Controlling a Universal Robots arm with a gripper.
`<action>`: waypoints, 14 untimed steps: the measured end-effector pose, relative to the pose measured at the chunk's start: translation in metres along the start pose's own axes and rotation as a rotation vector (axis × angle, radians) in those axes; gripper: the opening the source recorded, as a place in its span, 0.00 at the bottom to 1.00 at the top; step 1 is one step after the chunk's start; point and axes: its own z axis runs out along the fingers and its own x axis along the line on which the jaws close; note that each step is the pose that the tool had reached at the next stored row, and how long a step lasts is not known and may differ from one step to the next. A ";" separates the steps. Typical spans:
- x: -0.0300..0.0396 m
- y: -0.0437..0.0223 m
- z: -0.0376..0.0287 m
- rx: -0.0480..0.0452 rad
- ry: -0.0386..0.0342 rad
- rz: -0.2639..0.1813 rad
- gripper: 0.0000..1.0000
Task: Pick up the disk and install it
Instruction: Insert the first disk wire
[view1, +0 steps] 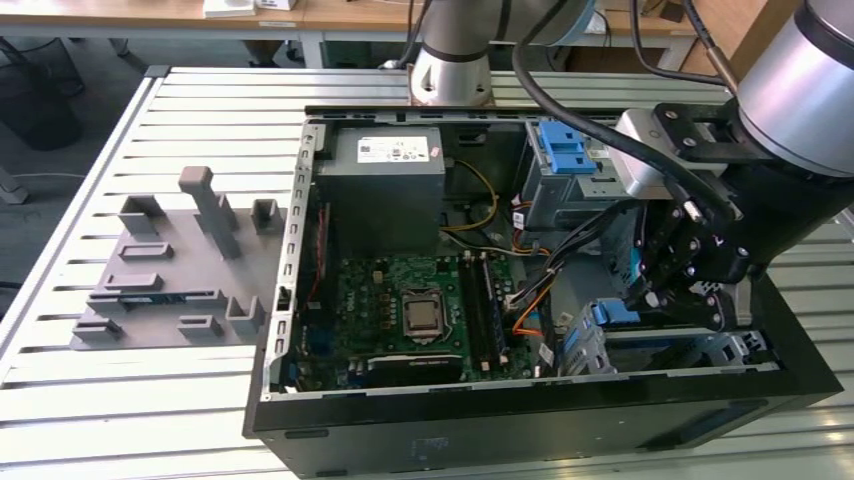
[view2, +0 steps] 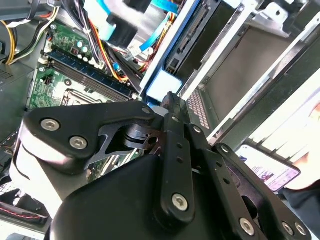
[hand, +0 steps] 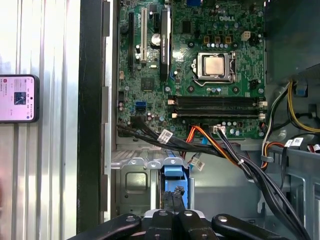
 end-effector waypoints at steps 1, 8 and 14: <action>-0.0001 -0.0040 -0.0002 0.0000 0.0001 0.000 0.11; -0.0007 -0.0262 -0.0008 0.0000 0.0001 0.000 0.11; -0.0016 -0.0431 -0.0010 0.0000 0.0001 0.000 0.11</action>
